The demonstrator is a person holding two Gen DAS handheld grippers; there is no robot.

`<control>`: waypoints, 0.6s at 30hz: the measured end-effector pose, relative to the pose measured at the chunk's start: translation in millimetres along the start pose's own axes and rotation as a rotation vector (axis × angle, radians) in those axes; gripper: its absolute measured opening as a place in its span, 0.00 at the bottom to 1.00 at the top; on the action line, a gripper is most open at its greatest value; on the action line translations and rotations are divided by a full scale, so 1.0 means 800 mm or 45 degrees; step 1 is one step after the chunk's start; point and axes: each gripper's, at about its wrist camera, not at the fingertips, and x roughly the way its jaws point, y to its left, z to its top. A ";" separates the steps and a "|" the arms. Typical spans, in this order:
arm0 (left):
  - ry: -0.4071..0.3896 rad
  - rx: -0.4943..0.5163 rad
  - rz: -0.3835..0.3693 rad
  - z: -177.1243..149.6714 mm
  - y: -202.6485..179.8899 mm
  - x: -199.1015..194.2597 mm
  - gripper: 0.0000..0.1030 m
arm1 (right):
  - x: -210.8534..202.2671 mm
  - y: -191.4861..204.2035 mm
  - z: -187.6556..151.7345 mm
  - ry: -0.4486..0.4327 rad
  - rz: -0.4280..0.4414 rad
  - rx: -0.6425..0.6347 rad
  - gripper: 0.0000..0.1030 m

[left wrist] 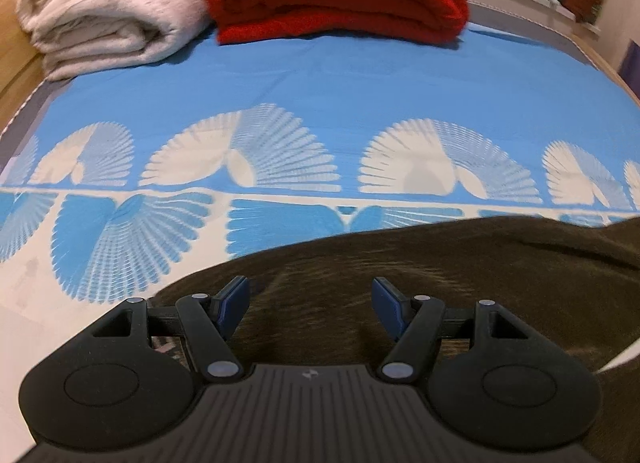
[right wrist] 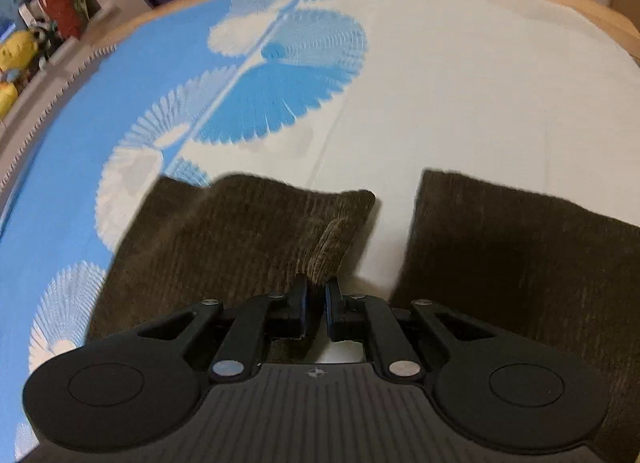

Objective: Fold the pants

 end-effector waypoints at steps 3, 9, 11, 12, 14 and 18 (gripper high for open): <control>0.006 -0.060 0.007 0.002 0.028 0.000 0.71 | 0.008 0.001 0.006 -0.026 -0.067 -0.025 0.08; 0.037 -0.232 0.073 0.001 0.105 0.007 0.72 | -0.005 0.012 0.003 -0.126 -0.411 -0.035 0.19; 0.063 -0.301 0.087 -0.002 0.129 0.014 0.72 | -0.027 0.043 -0.003 -0.305 -0.394 -0.149 0.25; 0.078 -0.326 0.089 -0.004 0.139 0.017 0.73 | -0.037 0.058 -0.007 -0.368 -0.316 -0.195 0.33; 0.114 -0.364 0.089 -0.010 0.155 0.027 0.73 | -0.043 0.084 -0.017 -0.365 -0.090 -0.278 0.42; 0.199 -0.389 0.129 -0.027 0.175 0.054 0.74 | -0.022 0.140 -0.058 -0.155 0.273 -0.519 0.42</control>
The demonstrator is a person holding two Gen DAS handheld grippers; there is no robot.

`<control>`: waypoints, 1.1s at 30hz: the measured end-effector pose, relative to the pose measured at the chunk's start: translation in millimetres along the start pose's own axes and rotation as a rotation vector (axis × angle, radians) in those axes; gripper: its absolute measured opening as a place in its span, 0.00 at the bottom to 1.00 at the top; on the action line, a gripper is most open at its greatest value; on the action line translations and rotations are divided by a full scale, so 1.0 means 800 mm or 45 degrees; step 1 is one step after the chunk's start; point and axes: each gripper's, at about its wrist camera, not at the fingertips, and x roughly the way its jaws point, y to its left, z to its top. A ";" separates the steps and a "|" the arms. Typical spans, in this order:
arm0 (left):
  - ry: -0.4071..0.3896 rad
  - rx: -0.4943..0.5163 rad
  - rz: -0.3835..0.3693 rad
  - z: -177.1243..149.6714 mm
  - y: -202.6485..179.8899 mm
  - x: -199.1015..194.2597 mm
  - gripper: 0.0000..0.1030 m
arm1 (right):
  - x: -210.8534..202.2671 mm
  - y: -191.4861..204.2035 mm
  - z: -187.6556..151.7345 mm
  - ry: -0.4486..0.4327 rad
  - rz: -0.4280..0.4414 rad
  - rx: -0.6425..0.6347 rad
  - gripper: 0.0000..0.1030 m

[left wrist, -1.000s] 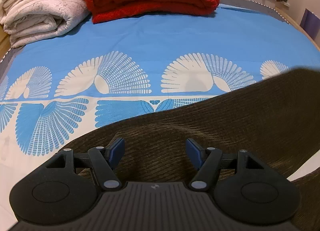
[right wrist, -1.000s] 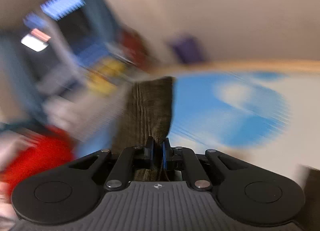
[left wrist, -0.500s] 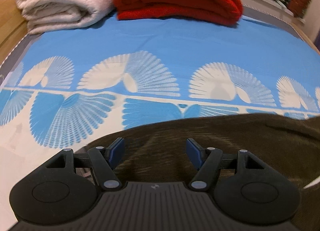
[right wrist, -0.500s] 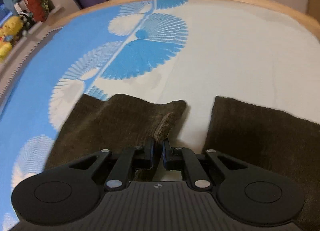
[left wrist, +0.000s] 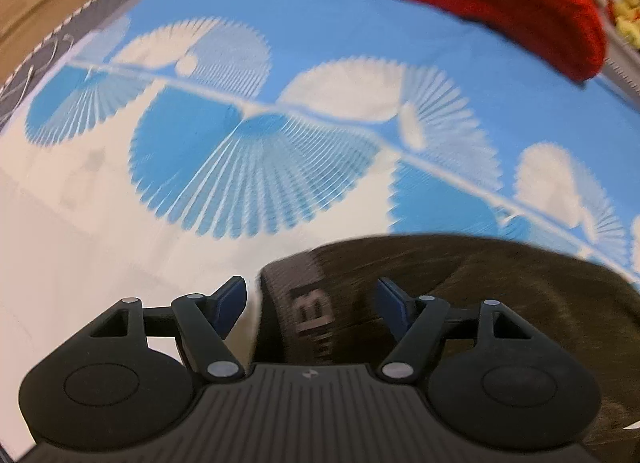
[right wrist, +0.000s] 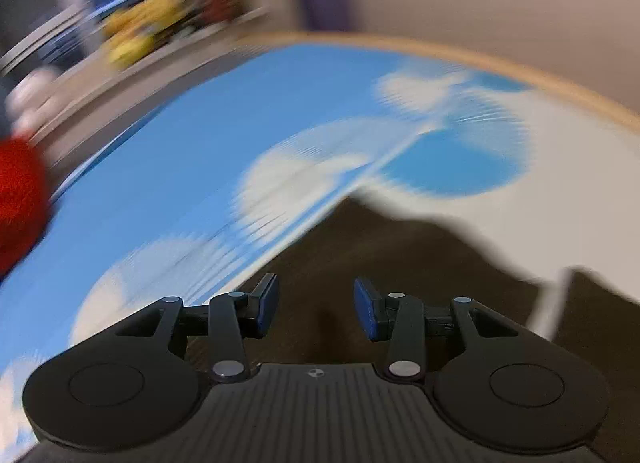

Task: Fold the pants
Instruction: 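Open the right gripper and move the left gripper to the waistband label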

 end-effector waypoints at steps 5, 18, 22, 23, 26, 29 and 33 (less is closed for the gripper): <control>0.092 -0.020 0.053 -0.011 0.012 0.043 0.74 | 0.048 0.056 -0.032 0.200 0.081 -0.277 0.41; -0.025 0.121 0.105 -0.018 -0.022 0.077 0.67 | 0.116 0.089 -0.042 0.032 -0.215 -0.463 0.29; -0.055 0.139 0.082 -0.019 -0.019 0.081 0.67 | 0.132 0.096 -0.030 0.012 -0.283 -0.523 0.29; -0.052 0.132 0.073 -0.019 -0.017 0.082 0.68 | 0.135 0.098 -0.027 0.016 -0.292 -0.539 0.28; -0.033 0.122 0.070 -0.017 -0.012 0.083 0.75 | 0.140 0.100 -0.015 0.045 -0.297 -0.573 0.30; 0.014 0.145 0.066 -0.015 -0.009 0.080 0.78 | 0.126 0.095 -0.001 0.072 -0.306 -0.519 0.32; 0.031 0.161 0.083 -0.010 -0.006 0.060 0.78 | 0.053 0.089 0.005 -0.064 -0.193 -0.459 0.34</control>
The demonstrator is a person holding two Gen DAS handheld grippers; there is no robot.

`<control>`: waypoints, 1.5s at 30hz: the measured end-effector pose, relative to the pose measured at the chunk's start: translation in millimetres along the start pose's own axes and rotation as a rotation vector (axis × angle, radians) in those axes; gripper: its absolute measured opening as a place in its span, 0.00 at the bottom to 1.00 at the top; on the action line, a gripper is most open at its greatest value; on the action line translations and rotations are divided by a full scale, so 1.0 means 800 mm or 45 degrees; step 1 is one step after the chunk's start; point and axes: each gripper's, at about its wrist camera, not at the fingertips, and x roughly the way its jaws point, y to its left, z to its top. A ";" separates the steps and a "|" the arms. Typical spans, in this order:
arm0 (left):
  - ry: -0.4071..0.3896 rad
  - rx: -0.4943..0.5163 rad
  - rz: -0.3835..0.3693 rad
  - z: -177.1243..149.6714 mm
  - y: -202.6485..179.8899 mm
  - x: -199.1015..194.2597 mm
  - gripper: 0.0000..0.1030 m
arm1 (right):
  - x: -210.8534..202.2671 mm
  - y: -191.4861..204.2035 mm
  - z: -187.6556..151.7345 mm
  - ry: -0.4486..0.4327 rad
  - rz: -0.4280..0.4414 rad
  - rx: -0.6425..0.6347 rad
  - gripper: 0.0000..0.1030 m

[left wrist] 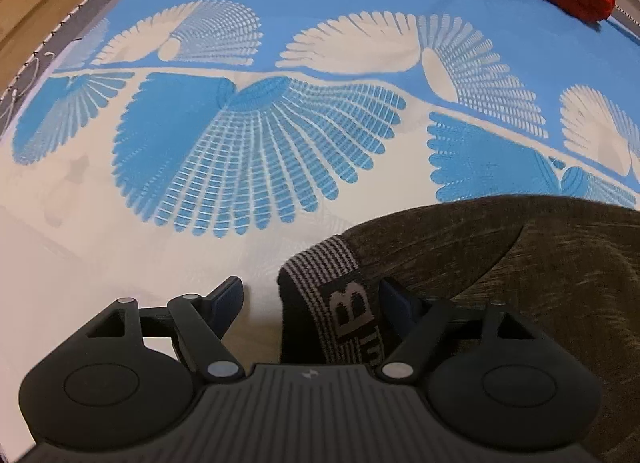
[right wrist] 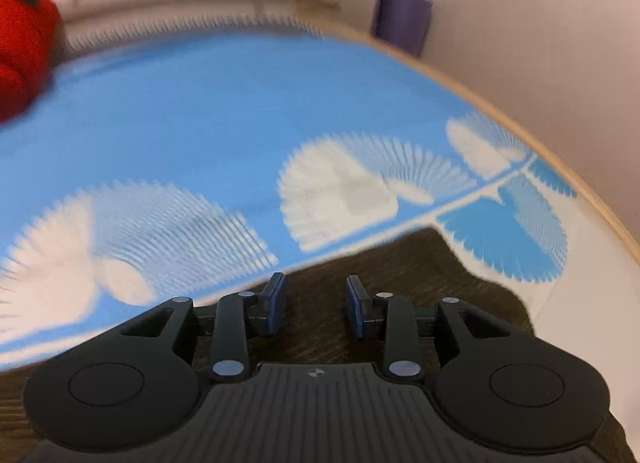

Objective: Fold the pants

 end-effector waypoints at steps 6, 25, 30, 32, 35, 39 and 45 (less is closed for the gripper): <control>-0.121 0.058 -0.015 -0.009 0.005 -0.070 0.78 | -0.141 -0.034 -0.013 -0.169 0.247 -0.036 0.35; -0.085 -0.135 -0.336 -0.275 0.124 -0.157 0.23 | -0.383 -0.177 -0.147 -0.266 0.620 0.112 0.41; -0.120 -0.113 -0.333 -0.271 0.115 -0.190 0.39 | -0.396 -0.182 -0.170 -0.313 0.621 0.017 0.41; -0.136 -0.081 -0.332 -0.271 0.108 -0.195 0.57 | -0.398 -0.188 -0.176 -0.324 0.639 0.012 0.41; -0.170 -0.053 -0.287 -0.278 0.102 -0.184 0.60 | -0.391 -0.196 -0.187 -0.305 0.634 0.045 0.41; -0.072 -0.003 -0.230 -0.274 0.100 -0.148 0.65 | -0.378 -0.198 -0.208 -0.306 0.605 0.092 0.41; 0.051 0.013 -0.311 -0.270 0.100 -0.122 0.72 | -0.364 -0.183 -0.218 -0.307 0.566 -0.035 0.41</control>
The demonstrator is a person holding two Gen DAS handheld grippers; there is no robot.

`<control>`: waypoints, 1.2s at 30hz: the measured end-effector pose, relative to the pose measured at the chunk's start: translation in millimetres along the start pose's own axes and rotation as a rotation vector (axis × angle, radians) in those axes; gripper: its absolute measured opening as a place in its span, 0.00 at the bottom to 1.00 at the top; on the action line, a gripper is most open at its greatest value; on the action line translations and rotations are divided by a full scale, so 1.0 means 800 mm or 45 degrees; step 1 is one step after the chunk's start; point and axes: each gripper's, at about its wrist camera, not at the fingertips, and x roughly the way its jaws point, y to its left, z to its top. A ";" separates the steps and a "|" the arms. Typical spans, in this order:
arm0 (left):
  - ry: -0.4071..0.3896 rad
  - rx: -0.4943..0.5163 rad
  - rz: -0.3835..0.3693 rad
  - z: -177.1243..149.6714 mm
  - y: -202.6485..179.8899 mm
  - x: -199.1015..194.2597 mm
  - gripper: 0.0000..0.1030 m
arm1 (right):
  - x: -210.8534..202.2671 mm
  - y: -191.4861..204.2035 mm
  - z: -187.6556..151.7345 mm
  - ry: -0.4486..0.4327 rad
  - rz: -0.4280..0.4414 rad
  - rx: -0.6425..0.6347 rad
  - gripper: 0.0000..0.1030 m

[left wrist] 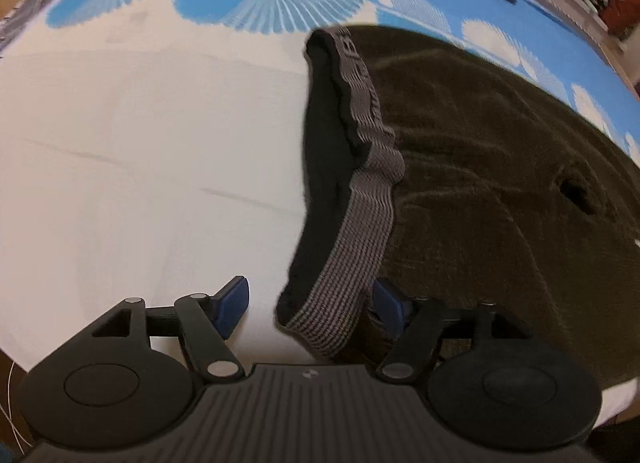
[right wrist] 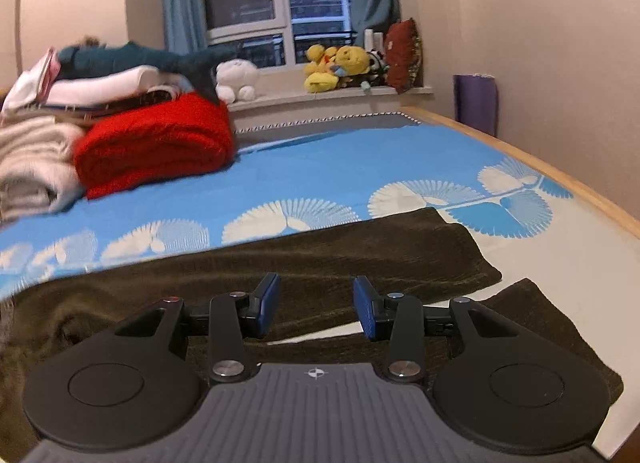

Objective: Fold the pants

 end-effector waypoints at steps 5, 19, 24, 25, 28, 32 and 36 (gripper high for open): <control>0.077 0.101 0.042 -0.001 -0.021 0.019 0.71 | 0.004 -0.002 -0.002 0.021 -0.001 -0.003 0.41; 0.012 0.297 0.088 -0.019 -0.038 0.014 0.39 | 0.007 -0.002 -0.002 0.026 -0.004 0.023 0.42; -0.008 0.248 0.045 -0.028 -0.013 -0.002 0.39 | 0.010 0.004 -0.002 0.029 -0.001 0.033 0.42; 0.000 0.251 0.049 -0.030 -0.013 -0.001 0.39 | 0.010 0.007 -0.001 0.030 0.002 0.027 0.42; 0.033 0.266 0.059 -0.033 -0.012 0.002 0.45 | 0.010 0.017 -0.002 0.034 0.016 -0.007 0.42; -0.074 0.271 0.110 -0.025 -0.022 -0.011 0.52 | 0.009 0.027 -0.003 0.037 0.021 -0.048 0.42; -0.182 0.305 0.014 -0.021 -0.039 -0.027 0.52 | 0.008 0.023 -0.003 0.045 0.008 -0.051 0.43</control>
